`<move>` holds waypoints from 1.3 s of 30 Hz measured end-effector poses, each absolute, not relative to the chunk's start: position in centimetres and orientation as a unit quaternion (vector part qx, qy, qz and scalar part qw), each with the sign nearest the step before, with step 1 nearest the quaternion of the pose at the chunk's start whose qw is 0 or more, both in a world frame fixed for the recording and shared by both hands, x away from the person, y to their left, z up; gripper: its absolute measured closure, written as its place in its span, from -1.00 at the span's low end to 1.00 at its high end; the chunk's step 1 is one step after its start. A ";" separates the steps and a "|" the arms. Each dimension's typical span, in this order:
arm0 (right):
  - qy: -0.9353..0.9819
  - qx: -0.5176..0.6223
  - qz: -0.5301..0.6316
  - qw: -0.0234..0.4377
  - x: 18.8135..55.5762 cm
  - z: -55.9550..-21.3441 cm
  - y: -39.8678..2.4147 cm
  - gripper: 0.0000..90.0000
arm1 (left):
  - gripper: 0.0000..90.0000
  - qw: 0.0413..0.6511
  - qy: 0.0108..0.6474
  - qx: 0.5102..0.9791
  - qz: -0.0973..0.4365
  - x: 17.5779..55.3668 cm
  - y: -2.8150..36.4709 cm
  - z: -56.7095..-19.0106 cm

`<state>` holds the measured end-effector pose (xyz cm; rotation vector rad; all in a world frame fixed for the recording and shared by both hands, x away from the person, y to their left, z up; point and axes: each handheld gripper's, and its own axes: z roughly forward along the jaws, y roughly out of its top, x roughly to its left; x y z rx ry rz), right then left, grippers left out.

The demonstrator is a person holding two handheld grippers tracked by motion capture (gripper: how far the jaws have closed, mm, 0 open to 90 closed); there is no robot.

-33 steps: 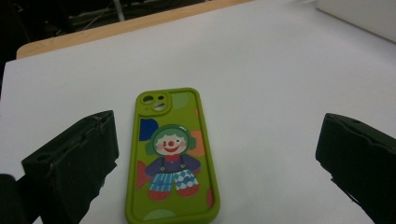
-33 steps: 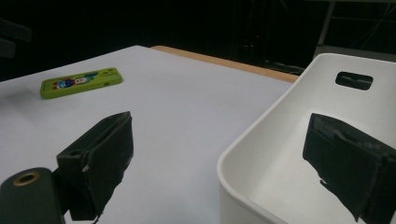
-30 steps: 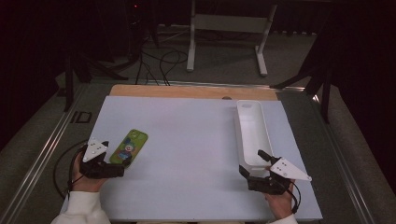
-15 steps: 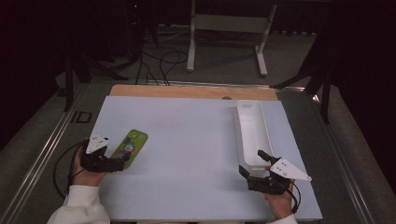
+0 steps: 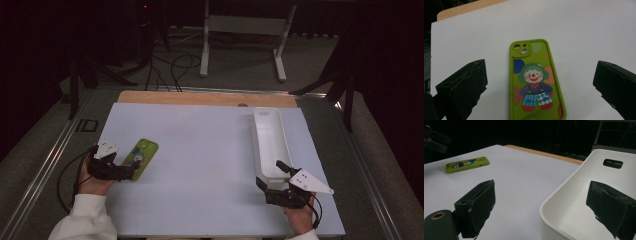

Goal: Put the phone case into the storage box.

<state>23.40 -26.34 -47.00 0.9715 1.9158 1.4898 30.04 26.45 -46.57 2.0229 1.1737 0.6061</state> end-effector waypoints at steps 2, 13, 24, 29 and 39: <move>0.707 0.360 0.550 0.260 23.4 -47.0 -26.4 -0.81 | -1.00 0.349 0.457 0.785 0.232 30.3 26.5 -46.8; 0.707 0.358 0.550 0.263 23.4 -46.9 -26.4 -0.81 | -1.00 0.330 0.466 0.789 0.226 31.1 26.6 -47.4; 0.707 0.358 0.550 0.262 23.4 -46.9 -26.4 -0.81 | -1.00 0.306 0.477 0.796 0.214 31.8 26.3 -48.3; 0.707 0.358 0.550 0.262 23.4 -46.9 -26.4 -0.81 | -1.00 0.295 0.486 0.796 0.207 32.1 26.2 -48.6; 0.707 0.358 0.550 0.262 23.4 -46.9 -26.4 -0.81 | -1.00 0.283 0.489 0.801 0.196 32.2 25.9 -49.2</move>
